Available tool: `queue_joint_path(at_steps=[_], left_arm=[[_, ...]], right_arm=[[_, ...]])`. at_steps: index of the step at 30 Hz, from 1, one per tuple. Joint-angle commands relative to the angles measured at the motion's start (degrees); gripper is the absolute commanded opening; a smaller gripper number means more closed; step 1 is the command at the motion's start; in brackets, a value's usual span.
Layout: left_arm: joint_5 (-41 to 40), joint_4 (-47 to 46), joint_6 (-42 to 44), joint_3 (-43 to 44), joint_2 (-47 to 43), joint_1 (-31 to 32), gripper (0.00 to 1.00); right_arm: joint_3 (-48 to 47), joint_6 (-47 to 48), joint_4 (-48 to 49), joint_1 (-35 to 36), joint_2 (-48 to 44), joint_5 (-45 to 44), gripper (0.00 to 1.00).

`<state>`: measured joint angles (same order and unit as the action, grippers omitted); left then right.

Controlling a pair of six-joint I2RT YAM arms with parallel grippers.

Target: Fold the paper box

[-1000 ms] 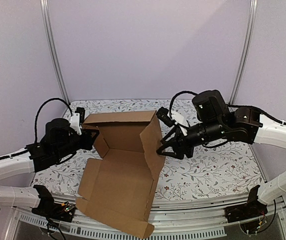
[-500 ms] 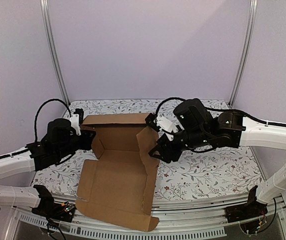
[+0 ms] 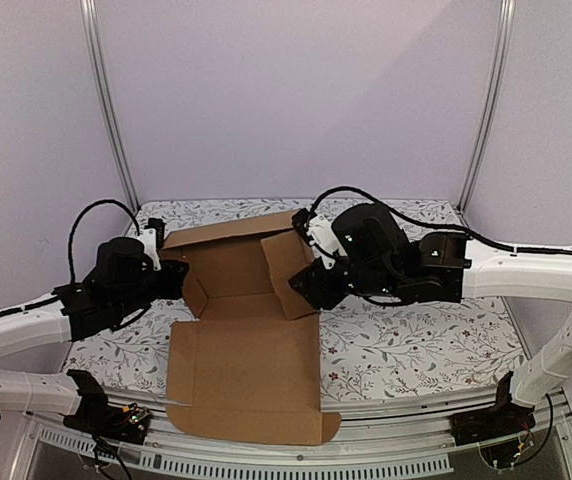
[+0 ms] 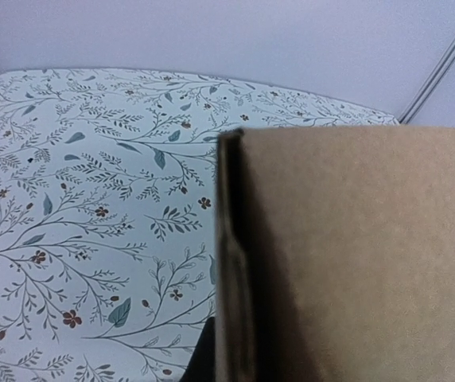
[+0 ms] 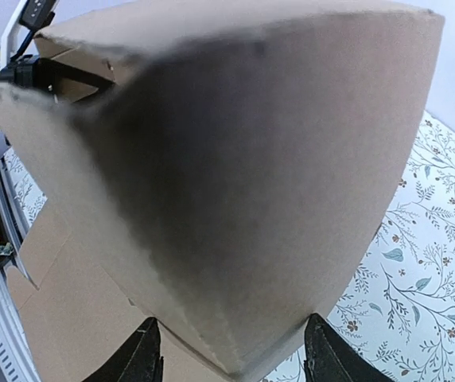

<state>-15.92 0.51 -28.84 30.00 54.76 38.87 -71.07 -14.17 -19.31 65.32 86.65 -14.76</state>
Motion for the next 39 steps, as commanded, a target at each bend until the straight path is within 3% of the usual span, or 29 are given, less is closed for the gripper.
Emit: queue_joint_path(at_steps=[1,20,27,32,39], left_arm=[[3.9,-1.4,-1.2,2.4,0.0,0.2,0.00],[0.2,2.6,-4.3,2.8,0.3,0.6,0.00],[-6.4,4.1,-3.7,2.7,1.2,4.5,0.00],[-9.5,4.6,-3.5,3.5,3.5,7.6,0.00],[-12.0,5.8,-3.2,4.9,5.9,9.9,0.00]], right_arm=[[0.6,-3.7,5.0,0.1,2.7,-6.0,0.59],[4.9,-7.2,7.8,1.0,4.8,-20.2,0.50],[8.7,-9.3,12.9,1.0,5.0,-23.7,0.42],[11.2,-9.6,18.1,1.0,5.3,-23.2,0.44],[15.7,-7.0,24.7,1.0,3.9,-21.6,0.55]])
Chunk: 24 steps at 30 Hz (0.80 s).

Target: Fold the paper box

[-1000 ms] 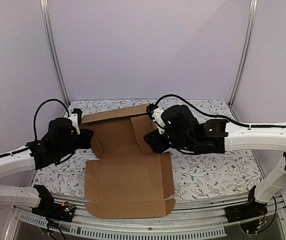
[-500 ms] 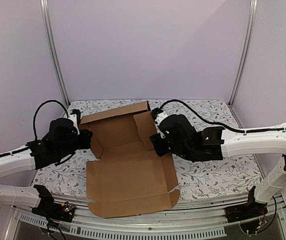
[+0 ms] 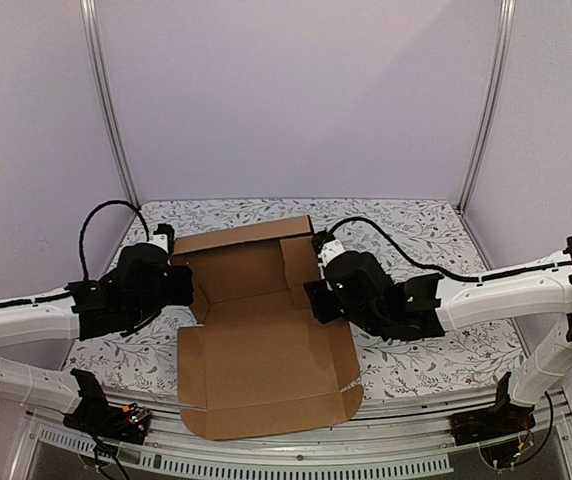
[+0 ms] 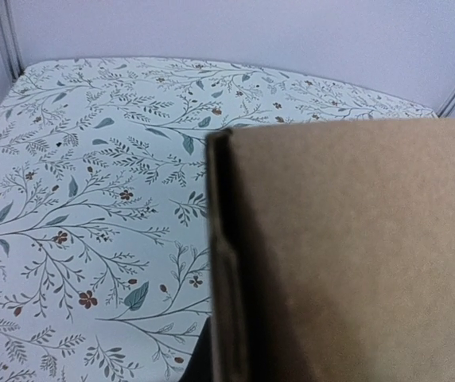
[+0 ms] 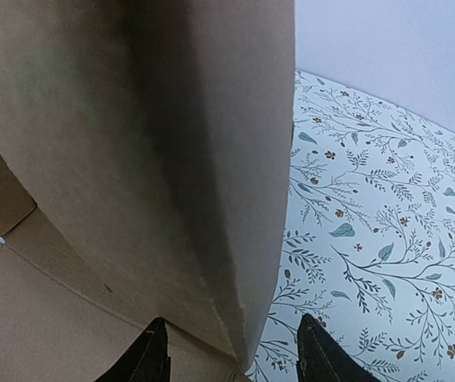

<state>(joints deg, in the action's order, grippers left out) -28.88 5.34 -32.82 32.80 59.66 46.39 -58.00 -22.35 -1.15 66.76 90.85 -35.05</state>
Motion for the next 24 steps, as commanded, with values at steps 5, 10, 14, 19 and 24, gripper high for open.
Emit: queue_joint_path(at_steps=[5,10,14,19,24], left_arm=[[-0.3,1.5,0.8,3.2,2.7,3.1,0.00],[-1.4,1.8,0.8,4.4,4.2,4.1,0.00],[-2.3,2.4,0.8,5.3,5.4,5.1,0.00],[-3.0,2.9,0.8,5.8,6.3,6.1,0.00],[-3.2,3.0,0.7,6.2,6.5,7.0,0.00]], right_arm=[[5.9,2.4,9.0,-0.5,-3.0,-2.4,0.60],[7.6,3.0,11.5,-0.4,-4.1,-3.3,0.64],[8.7,3.7,14.5,-0.4,-4.4,-3.1,0.66],[11.1,5.9,18.5,-0.4,-5.1,-3.0,0.70],[12.9,7.3,21.6,-1.3,-5.4,-2.3,0.67]])
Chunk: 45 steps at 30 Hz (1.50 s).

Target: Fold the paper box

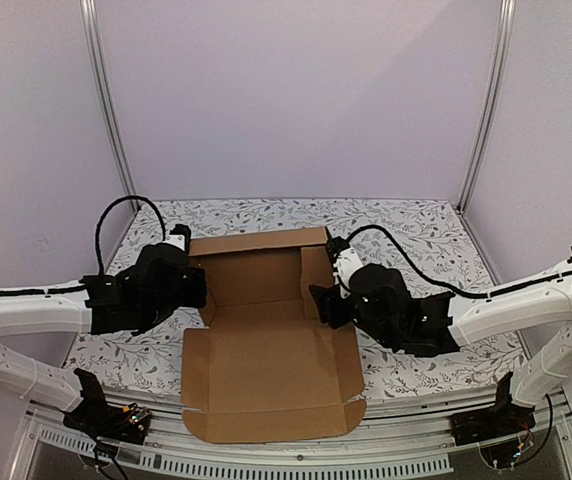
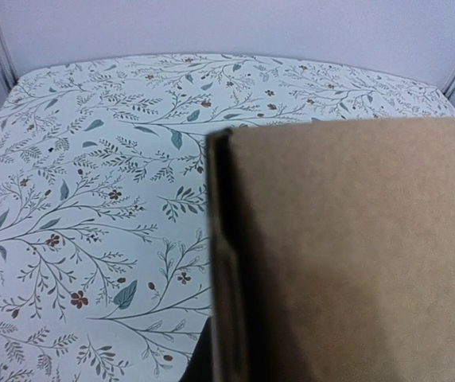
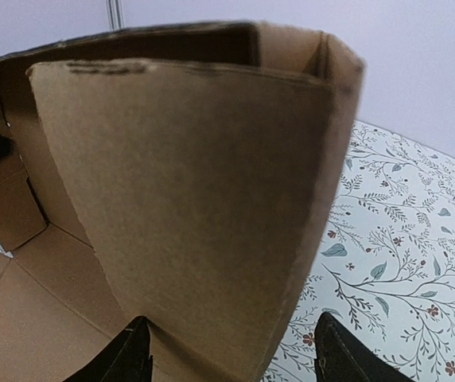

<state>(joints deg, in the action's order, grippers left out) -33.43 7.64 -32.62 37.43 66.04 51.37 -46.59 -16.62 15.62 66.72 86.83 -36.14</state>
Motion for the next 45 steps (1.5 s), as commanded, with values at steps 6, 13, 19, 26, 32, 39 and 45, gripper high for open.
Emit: queue_joint_path(at_steps=[6,13,19,26,32,39,45], left_arm=[[1.2,2.1,0.1,2.6,0.0,3.4,0.00],[0.6,3.2,-0.9,3.6,0.2,5.0,0.00],[-0.3,4.2,-1.2,4.6,1.3,6.1,0.00],[-0.9,4.4,-1.2,5.0,1.9,6.5,0.00],[-1.2,4.4,-1.0,5.3,1.8,6.7,0.00],[-1.2,4.4,-1.2,4.4,0.6,6.7,0.00],[-1.4,4.5,-1.6,3.8,0.0,6.8,0.00]], right_arm=[[2.5,1.3,7.2,-2.3,-0.5,-0.3,0.58],[3.0,1.7,8.5,-2.5,0.3,-0.7,0.29],[3.4,1.9,9.2,-2.6,0.5,-1.0,0.04],[4.8,1.9,10.6,-2.5,-1.2,-0.2,0.50],[6.5,0.8,12.9,-2.6,-0.7,1.4,0.58],[9.8,-1.9,16.4,-2.5,0.3,4.7,0.65],[12.0,-4.5,17.8,-2.6,0.6,6.6,0.73]])
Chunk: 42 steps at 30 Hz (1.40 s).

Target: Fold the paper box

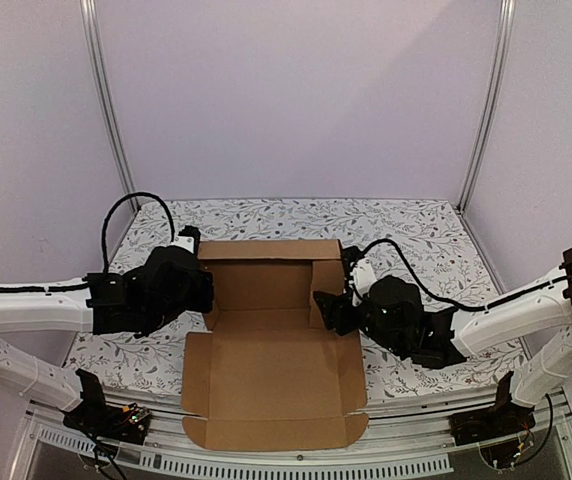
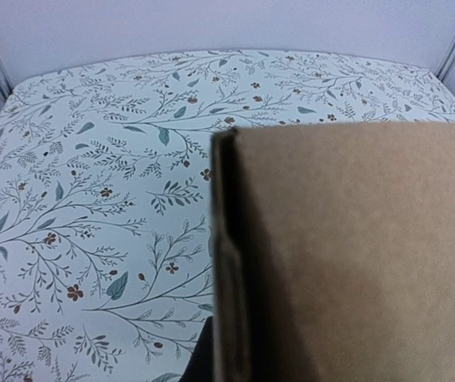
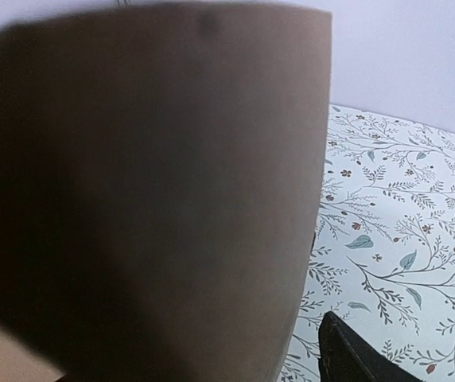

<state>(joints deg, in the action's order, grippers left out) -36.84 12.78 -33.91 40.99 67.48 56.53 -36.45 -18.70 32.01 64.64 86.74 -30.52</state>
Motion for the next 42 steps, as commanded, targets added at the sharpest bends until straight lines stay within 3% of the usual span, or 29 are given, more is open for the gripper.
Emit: queue_joint_path(at_steps=[1,31,42], left_arm=[[2.0,-0.6,-0.3,0.2,-1.5,1.6,0.00],[2.1,-2.6,-0.6,-1.7,-1.4,1.4,0.00],[9.4,-2.6,-4.8,-3.8,-4.0,-1.4,0.00]], right_arm=[[2.2,-2.9,1.7,-0.5,0.6,1.5,0.75],[5.7,-8.4,6.6,-0.5,5.3,10.5,0.91],[7.5,-6.4,10.7,0.1,4.7,13.6,0.91]])
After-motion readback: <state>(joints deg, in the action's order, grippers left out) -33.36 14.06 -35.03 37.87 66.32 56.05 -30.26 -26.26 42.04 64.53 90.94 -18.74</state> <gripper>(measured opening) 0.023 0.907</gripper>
